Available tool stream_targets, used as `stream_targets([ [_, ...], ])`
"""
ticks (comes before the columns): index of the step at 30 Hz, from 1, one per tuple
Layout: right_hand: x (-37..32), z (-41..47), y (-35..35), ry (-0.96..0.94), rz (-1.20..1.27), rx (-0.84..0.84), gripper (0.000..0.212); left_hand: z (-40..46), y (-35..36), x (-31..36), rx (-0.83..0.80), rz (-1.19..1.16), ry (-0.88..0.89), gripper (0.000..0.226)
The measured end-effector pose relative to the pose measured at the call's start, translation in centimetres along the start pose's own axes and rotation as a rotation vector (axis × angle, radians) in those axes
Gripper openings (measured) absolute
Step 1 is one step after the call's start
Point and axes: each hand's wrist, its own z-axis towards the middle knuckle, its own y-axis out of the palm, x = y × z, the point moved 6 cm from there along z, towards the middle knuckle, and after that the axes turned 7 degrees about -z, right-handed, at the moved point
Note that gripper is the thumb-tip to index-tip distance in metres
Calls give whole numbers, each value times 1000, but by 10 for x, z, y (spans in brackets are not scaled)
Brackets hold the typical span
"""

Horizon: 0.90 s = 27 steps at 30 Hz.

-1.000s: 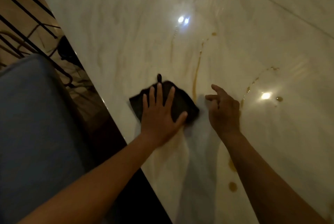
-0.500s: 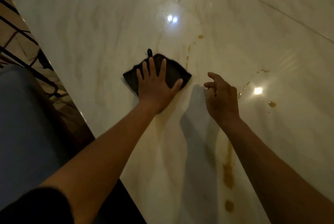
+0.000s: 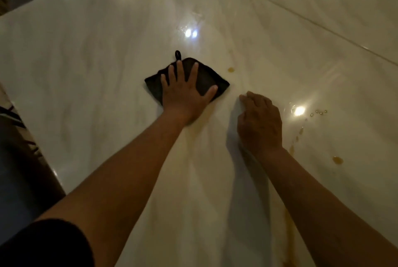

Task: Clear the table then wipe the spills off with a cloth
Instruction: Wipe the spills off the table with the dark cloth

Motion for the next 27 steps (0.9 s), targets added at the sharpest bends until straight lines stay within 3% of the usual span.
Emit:
stream_targets([
  [3,10,26,-9,0,-23,15,35,2,-1,4,24,11,26,92],
  [8,49,81,-8,145,-34,64,43,-61,10,28,7,2,174,90],
  [12,49,86,-3,184,-118,89,44,2,4,35,20,1,178,92],
  [19,54,85,2,194,-76,109,42,158,-7,71,12,-14,30,95],
  [24,85,132,-5,191,-49,101,22,120,4,85,28,-13,156,93],
  [27,113,172,0,229,-79,55,36,100,7,91,16,-4,189,92],
])
